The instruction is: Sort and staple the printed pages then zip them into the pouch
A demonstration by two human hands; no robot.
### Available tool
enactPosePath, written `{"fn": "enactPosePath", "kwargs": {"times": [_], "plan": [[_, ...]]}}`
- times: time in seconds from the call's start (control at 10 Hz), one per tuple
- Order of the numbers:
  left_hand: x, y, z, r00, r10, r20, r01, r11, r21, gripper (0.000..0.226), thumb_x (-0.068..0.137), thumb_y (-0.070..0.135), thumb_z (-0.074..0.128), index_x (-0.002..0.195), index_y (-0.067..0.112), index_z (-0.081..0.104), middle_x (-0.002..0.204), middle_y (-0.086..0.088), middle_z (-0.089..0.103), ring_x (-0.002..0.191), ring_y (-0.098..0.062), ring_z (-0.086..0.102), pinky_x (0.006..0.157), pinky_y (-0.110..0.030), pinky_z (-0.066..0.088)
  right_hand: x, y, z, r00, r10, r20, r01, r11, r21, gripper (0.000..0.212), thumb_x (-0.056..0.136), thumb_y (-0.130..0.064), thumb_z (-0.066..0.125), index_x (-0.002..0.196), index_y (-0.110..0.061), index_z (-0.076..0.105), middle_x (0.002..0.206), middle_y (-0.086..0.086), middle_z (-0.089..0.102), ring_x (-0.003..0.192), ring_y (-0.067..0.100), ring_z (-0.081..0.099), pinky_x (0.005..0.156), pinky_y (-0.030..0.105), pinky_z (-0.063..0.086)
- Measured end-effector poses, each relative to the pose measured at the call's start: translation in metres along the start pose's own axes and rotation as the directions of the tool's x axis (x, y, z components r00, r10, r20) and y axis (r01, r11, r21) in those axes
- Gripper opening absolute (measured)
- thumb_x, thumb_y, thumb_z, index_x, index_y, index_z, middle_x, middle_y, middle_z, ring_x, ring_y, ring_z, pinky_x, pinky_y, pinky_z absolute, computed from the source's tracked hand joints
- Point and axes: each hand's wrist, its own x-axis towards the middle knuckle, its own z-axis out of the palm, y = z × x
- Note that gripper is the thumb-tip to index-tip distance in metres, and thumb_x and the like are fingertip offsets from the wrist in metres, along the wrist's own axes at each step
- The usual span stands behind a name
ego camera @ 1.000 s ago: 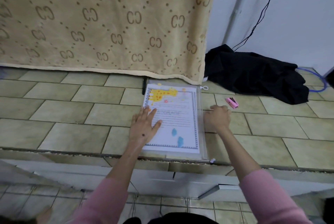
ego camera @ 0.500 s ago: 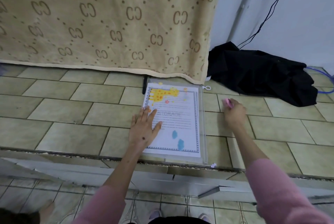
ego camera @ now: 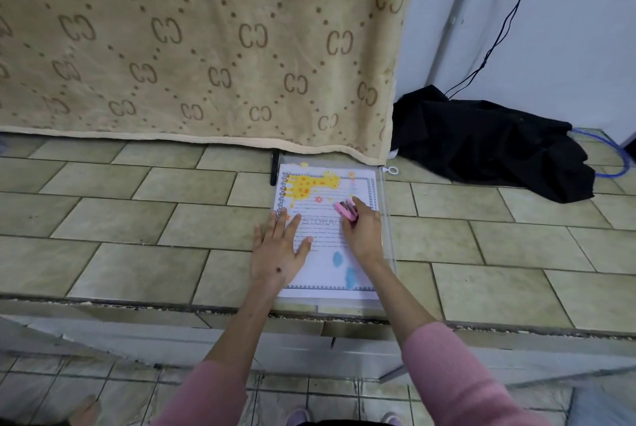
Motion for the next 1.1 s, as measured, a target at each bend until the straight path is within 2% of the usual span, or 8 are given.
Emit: {"fn": "enactPosePath", "kwargs": {"times": [0.2, 0.3, 0.4, 0.5, 0.7, 0.9, 1.0, 1.1], "plan": [[-0.001, 0.0, 0.0, 1.0, 0.012, -0.013, -0.012, 1.0, -0.002, 0.087, 0.073, 0.067, -0.008, 0.149, 0.029, 0.009, 0.159, 0.002, 0.001, 0.147, -0.016, -0.006, 0.116, -0.044, -0.006, -0.022, 0.002, -0.017, 0.989, 0.104, 0.109, -0.099, 0.994, -0.052, 0.072, 0.088, -0.009, 0.06, 0.147, -0.001, 0.02, 0.144, 0.018, 0.036, 0.136, 0.03, 0.032, 0.112, 0.033, 0.028], [-0.002, 0.0, -0.001, 0.999, 0.001, -0.032, -0.002, 1.0, -0.023, 0.087, 0.077, 0.067, -0.004, 0.149, 0.02, 0.01, 0.159, 0.001, 0.003, 0.147, -0.016, -0.004, 0.116, -0.044, -0.006, -0.06, 0.01, -0.032, 0.991, 0.097, 0.097, -0.057, 0.934, -0.352, 0.062, 0.097, -0.032, 0.044, 0.146, -0.001, 0.022, 0.153, 0.017, 0.026, 0.143, 0.03, 0.018, 0.117, 0.033, 0.013], [-0.002, 0.0, 0.0, 0.999, 0.017, -0.036, -0.018, 1.0, -0.025, 0.088, 0.079, 0.068, -0.002, 0.15, 0.017, 0.011, 0.159, -0.001, 0.003, 0.147, -0.017, -0.003, 0.116, -0.043, -0.006, -0.086, 0.017, -0.036, 0.973, 0.158, 0.167, -0.042, 0.839, -0.543, 0.078, 0.088, -0.057, 0.01, 0.15, -0.01, 0.014, 0.159, 0.01, 0.01, 0.147, 0.025, 0.004, 0.118, 0.037, 0.004], [-0.004, -0.002, 0.0, 1.0, 0.021, -0.022, -0.022, 0.999, -0.042, 0.08, 0.086, 0.066, 0.007, 0.15, 0.017, 0.01, 0.159, 0.0, 0.002, 0.146, -0.015, -0.006, 0.116, -0.042, -0.006, -0.092, 0.023, -0.033, 0.983, 0.13, 0.132, -0.031, 0.817, -0.575, 0.093, 0.076, -0.065, -0.008, 0.151, -0.015, 0.012, 0.16, 0.006, 0.009, 0.148, 0.022, 0.003, 0.118, 0.036, 0.003], [-0.005, 0.001, -0.004, 0.998, 0.026, -0.059, -0.032, 0.993, -0.111, 0.077, 0.088, 0.063, 0.017, 0.147, 0.014, 0.019, 0.158, -0.003, 0.012, 0.147, -0.016, 0.0, 0.117, -0.042, -0.003, -0.095, 0.024, -0.029, 0.991, 0.106, 0.085, -0.036, 0.808, -0.588, 0.092, 0.077, -0.063, -0.007, 0.151, -0.014, 0.015, 0.159, 0.005, 0.012, 0.148, 0.021, 0.004, 0.118, 0.035, 0.003], [-0.012, 0.002, -0.008, 0.991, -0.013, -0.133, -0.001, 0.994, -0.11, 0.084, 0.077, 0.067, 0.017, 0.133, 0.011, 0.046, 0.139, -0.014, 0.041, 0.13, -0.031, 0.035, 0.109, -0.043, 0.028, -0.096, 0.019, -0.034, 0.993, 0.082, 0.089, -0.026, 0.863, -0.505, 0.092, 0.077, -0.066, -0.001, 0.15, -0.015, 0.02, 0.159, 0.003, 0.015, 0.148, 0.017, 0.004, 0.119, 0.033, 0.003], [-0.006, -0.002, -0.012, 0.998, -0.017, -0.066, 0.006, 0.987, -0.158, 0.081, 0.08, 0.071, 0.022, 0.141, 0.019, 0.035, 0.15, -0.011, 0.026, 0.139, -0.027, 0.02, 0.114, -0.041, 0.018, -0.102, 0.021, -0.047, 1.0, -0.023, 0.015, 0.026, 0.961, -0.274, 0.074, 0.086, -0.06, 0.019, 0.139, -0.015, 0.044, 0.152, 0.002, 0.033, 0.144, 0.01, 0.013, 0.119, 0.039, 0.016], [-0.023, -0.02, -0.021, 0.976, -0.098, -0.193, 0.043, 0.963, -0.267, 0.063, 0.091, 0.055, 0.041, 0.143, 0.023, 0.03, 0.157, -0.01, 0.006, 0.144, -0.026, 0.005, 0.116, -0.045, 0.01, -0.122, 0.035, -0.075, 0.968, -0.176, -0.179, 0.127, 0.958, -0.257, 0.049, 0.093, -0.045, 0.033, 0.123, -0.016, 0.059, 0.14, 0.001, 0.048, 0.139, 0.015, 0.029, 0.113, 0.032, 0.024]]}}
